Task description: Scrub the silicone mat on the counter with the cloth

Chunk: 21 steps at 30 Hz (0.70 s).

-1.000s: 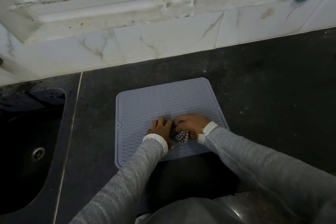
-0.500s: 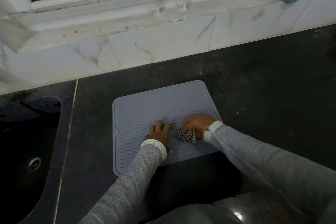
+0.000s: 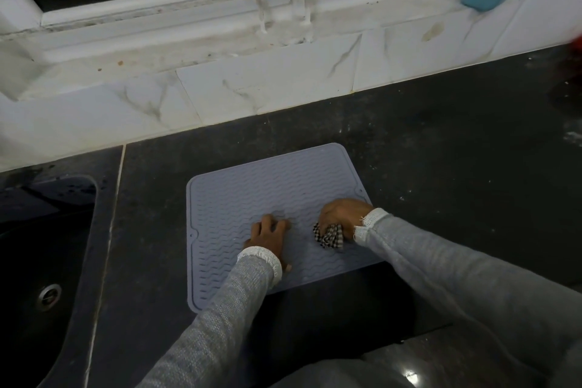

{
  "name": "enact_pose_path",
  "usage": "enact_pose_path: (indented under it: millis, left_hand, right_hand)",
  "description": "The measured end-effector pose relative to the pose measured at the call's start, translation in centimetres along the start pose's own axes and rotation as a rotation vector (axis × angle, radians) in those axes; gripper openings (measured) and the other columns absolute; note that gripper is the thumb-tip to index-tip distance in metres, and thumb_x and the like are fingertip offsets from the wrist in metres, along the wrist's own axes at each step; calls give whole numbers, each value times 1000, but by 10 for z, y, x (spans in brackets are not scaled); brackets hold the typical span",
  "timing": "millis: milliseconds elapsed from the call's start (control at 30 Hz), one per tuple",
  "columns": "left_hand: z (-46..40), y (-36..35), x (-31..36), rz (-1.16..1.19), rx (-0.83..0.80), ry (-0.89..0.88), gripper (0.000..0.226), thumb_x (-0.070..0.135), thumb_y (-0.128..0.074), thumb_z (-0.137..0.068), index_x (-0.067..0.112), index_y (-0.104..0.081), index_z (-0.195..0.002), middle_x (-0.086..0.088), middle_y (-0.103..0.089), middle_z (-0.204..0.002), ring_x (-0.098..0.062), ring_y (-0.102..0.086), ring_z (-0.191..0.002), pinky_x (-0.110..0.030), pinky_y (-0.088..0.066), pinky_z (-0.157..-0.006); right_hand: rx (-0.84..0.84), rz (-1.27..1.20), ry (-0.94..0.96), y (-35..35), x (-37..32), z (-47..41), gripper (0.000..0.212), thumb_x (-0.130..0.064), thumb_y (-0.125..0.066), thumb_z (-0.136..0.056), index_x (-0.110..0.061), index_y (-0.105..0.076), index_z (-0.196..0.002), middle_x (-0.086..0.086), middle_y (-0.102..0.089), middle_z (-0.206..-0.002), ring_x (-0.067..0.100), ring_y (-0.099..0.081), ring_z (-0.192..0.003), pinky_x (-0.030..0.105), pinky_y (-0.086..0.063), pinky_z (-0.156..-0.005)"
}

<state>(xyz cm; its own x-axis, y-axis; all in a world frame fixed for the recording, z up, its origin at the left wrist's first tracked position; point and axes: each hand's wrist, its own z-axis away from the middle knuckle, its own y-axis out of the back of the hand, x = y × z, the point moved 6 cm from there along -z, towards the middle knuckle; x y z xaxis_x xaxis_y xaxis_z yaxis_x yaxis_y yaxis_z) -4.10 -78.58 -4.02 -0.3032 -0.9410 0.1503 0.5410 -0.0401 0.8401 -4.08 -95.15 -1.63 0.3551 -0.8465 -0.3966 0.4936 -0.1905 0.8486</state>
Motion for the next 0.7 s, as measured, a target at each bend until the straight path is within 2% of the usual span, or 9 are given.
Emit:
enact_pose_path:
  millis: [67, 133, 233, 300, 400, 533, 633, 700]
  left_hand:
    - [-1, 1, 2, -16, -3, 14, 89, 33, -81, -69, 28, -27, -140, -4, -18, -145, -29, -24, -133, -48, -38, -105]
    - [-3, 2, 3, -30, -5, 21, 90, 33, -81, -68, 27, -27, -139, -4, -18, -145, -30, -25, -133, -48, -39, -104]
    - [-3, 2, 2, -31, -5, 20, 89, 34, -81, -68, 28, -27, -139, -4, -19, -144, -30, -26, -132, -47, -39, -104]
    - [-2, 2, 0, -30, 1, 12, 87, 34, -81, -69, 28, -28, -138, -4, -20, -143, -29, -27, -131, -46, -40, -104]
    - [0, 3, 0, -16, -8, 4, 86, 34, -80, -70, 28, -28, -139, -4, -18, -144, -28, -25, -133, -47, -38, -105]
    - [1, 3, 1, -6, -28, 14, 87, 32, -80, -70, 28, -28, -140, -4, -17, -146, -28, -23, -135, -48, -38, -106]
    - [0, 4, 4, -24, -31, 26, 89, 32, -81, -70, 28, -26, -140, -4, -16, -146, -29, -23, -135, -48, -38, -105]
    - [-1, 4, 5, -32, -27, 29, 89, 32, -81, -69, 28, -27, -139, -4, -17, -145, -29, -24, -133, -47, -39, -104]
  right_hand:
    - [38, -4, -27, 3, -14, -7, 25, -22, -61, -86, -8, -68, -105, 11, -65, -113, 27, -58, -104, 39, -47, -94]
    - [8, -10, -58, -4, -31, -17, 29, -27, -56, -88, -7, -66, -107, 11, -64, -113, 28, -57, -104, 40, -47, -93]
    - [-125, -49, -126, -18, -37, -27, 29, -13, -55, -86, -7, -63, -113, 15, -61, -118, 32, -55, -111, 43, -45, -96]
    - [-134, -70, -117, -16, -23, -20, 30, -12, -54, -86, -7, -62, -115, 15, -60, -121, 30, -54, -114, 40, -44, -98]
    - [-38, -65, -83, -5, 3, 2, 25, -16, -63, -84, -7, -69, -107, 14, -65, -114, 30, -59, -108, 37, -46, -97]
    - [-15, -38, -33, 1, 21, 17, 30, -4, -72, -75, -8, -71, -105, 13, -66, -114, 28, -59, -107, 32, -47, -94]
    - [49, -52, -43, 5, 5, 3, 25, -12, -69, -80, -13, -71, -104, 8, -67, -112, 26, -60, -105, 36, -48, -94]
    - [-13, -21, -89, -6, -13, -13, 28, -12, -61, -84, -13, -66, -111, 8, -64, -117, 25, -57, -109, 37, -46, -96]
